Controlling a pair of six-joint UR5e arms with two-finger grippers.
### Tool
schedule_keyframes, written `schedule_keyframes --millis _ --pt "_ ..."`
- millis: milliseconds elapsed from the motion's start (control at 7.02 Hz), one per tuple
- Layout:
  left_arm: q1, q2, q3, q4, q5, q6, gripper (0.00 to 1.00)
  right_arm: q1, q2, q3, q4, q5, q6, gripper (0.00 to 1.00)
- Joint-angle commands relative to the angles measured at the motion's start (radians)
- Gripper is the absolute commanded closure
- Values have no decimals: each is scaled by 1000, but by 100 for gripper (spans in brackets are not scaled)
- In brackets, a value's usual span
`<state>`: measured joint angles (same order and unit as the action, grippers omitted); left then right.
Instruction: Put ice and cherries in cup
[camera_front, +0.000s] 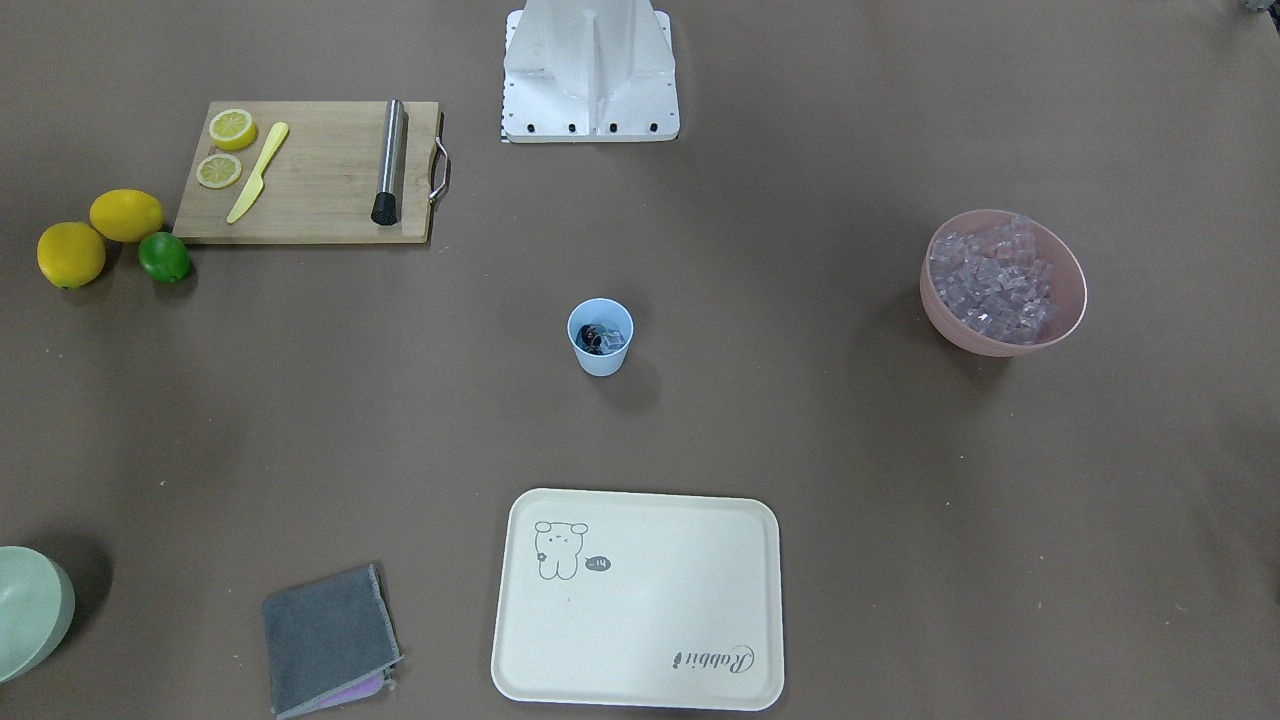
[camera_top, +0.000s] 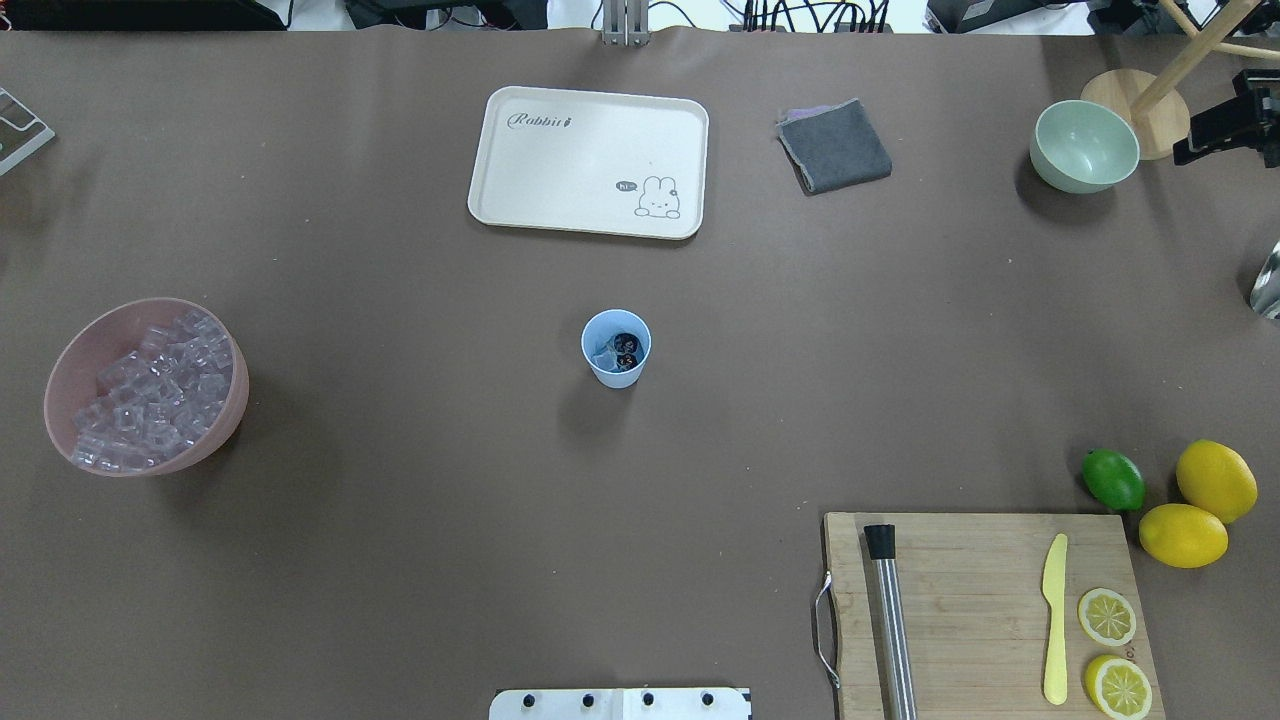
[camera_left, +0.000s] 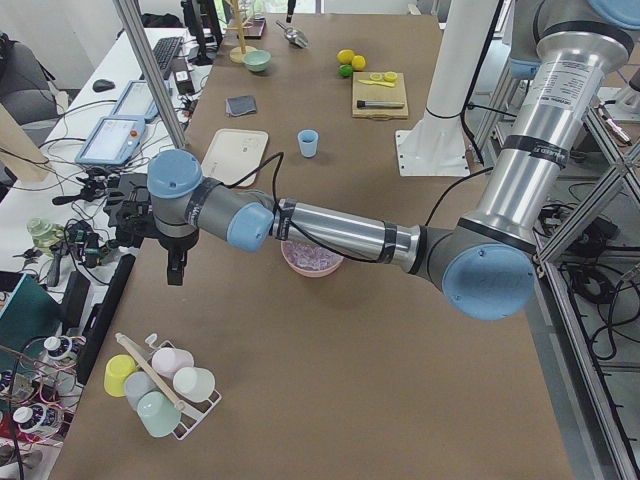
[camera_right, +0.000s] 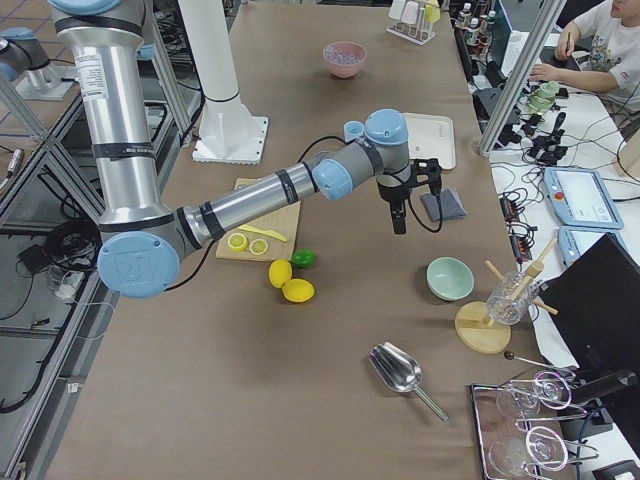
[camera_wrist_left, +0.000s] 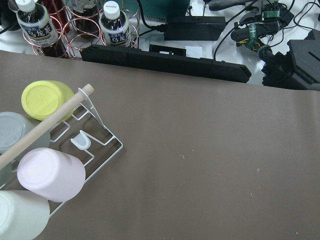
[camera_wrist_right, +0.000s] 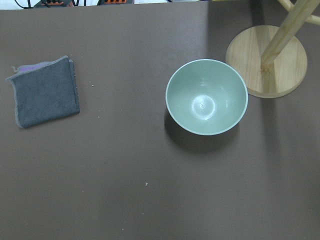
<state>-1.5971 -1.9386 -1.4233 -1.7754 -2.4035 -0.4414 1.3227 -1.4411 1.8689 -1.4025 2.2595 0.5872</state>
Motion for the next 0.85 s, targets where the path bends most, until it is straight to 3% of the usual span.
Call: schedule_keyframes --millis 0,712 --pt "3 -14 -8 18 -2 4 2 42 -43 -8 -7 18 -3 0" --pt "116 -8 -40 27 10 4 2 170 -166 3 5 66 -90 0"
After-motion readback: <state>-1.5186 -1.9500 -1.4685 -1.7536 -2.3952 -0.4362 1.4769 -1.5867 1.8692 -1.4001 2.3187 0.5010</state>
